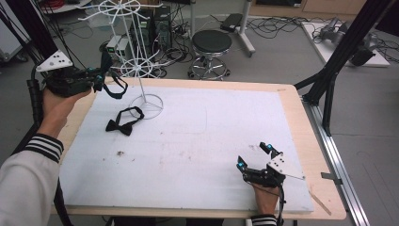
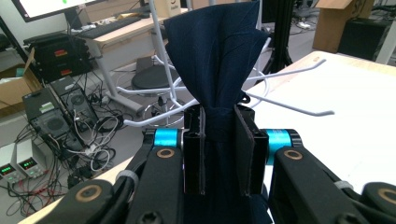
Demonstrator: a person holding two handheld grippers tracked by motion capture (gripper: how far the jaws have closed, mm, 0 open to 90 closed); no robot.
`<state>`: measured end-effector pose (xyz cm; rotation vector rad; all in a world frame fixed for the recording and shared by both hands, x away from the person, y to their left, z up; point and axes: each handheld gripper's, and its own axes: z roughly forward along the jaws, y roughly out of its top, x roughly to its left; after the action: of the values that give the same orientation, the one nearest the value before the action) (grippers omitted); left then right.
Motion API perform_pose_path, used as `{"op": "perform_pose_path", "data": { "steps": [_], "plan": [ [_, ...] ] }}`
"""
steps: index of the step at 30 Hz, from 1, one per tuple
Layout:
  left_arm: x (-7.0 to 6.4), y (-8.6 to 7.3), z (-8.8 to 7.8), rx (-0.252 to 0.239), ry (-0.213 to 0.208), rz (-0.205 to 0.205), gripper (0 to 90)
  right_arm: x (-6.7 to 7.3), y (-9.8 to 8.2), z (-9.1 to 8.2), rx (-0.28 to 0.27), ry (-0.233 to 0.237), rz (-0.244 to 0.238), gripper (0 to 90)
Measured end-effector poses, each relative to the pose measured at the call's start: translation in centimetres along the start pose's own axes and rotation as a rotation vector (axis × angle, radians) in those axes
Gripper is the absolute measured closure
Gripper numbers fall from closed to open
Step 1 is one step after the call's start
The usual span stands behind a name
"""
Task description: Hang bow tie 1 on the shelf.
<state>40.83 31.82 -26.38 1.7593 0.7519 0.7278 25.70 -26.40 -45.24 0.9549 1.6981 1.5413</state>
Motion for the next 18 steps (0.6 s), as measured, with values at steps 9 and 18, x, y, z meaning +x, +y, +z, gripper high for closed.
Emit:
{"op": "perform_pose_path", "data": {
  "steps": [9, 18],
  "plan": [
    [0.3, 0.4, 0.9, 0.011, 0.005, 0.015, 74.9, 0.0, 0.0, 0.0, 0.001, 0.000, -0.001, 3.0],
    [0.0, 0.4, 1.8, 0.027, 0.006, 0.025, 74.9, 0.0, 0.0, 0.0, -0.001, 0.001, 0.000, 3.0]
  ]
}}
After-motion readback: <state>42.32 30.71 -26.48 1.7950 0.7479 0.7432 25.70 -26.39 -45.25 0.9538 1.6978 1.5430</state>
